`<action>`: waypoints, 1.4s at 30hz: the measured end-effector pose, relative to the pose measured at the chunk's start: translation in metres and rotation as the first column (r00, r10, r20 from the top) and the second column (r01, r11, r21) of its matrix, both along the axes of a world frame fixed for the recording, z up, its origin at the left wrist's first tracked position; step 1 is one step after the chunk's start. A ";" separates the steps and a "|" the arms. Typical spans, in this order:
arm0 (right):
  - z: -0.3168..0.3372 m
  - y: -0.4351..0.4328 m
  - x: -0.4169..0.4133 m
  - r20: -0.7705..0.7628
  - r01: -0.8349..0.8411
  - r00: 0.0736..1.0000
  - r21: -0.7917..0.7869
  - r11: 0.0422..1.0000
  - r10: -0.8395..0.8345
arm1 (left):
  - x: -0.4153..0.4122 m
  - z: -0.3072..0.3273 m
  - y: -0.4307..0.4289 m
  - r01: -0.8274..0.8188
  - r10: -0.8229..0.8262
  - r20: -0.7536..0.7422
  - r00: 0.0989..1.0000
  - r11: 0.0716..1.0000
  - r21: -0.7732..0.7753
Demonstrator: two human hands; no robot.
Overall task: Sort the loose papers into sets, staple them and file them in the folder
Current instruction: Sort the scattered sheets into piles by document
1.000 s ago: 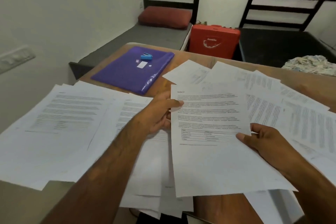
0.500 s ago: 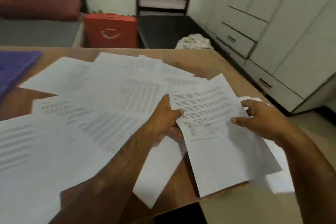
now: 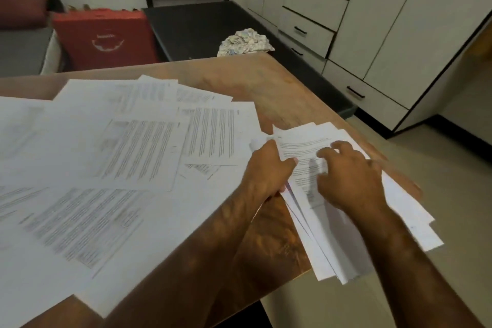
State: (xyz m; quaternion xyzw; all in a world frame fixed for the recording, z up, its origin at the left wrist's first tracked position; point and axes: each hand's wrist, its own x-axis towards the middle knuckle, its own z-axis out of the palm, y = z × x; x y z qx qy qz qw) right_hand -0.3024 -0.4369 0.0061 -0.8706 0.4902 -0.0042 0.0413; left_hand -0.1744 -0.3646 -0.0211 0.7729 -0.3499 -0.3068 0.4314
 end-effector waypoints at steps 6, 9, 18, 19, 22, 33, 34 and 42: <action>-0.004 0.032 0.081 0.277 -0.129 0.956 0.101 0.986 0.097 | 0.065 0.014 0.060 -0.213 0.107 0.523 0.846 0.966 0.146; -0.014 0.058 0.116 0.427 -0.277 0.880 0.109 0.955 0.207 | 0.118 0.006 0.120 -0.300 0.101 0.716 0.691 0.941 0.156; -0.037 0.107 0.182 0.537 -0.424 0.811 0.268 0.865 0.231 | 0.180 -0.012 0.200 -0.255 -0.185 0.715 0.674 0.850 0.460; -0.037 0.110 0.185 0.532 -0.414 0.817 0.272 0.868 0.223 | 0.176 -0.012 0.197 -0.278 -0.178 0.755 0.630 0.857 0.434; -0.034 0.117 0.187 0.523 -0.385 0.829 0.275 0.881 0.198 | 0.166 -0.022 0.195 -0.306 -0.100 0.841 0.532 0.903 0.301; -0.015 0.143 0.153 0.725 -0.698 0.562 0.674 0.244 -0.397 | 0.123 0.075 0.167 -0.482 0.504 0.303 0.809 0.863 -0.151; -0.014 0.149 0.153 0.750 -0.750 0.520 0.630 0.203 -0.408 | 0.117 0.080 0.164 -0.443 0.466 0.147 0.873 0.882 -0.164; -0.008 0.144 0.127 0.657 -0.872 0.313 0.485 0.067 -0.686 | 0.129 0.085 0.208 -0.470 0.536 0.280 0.797 0.840 -0.271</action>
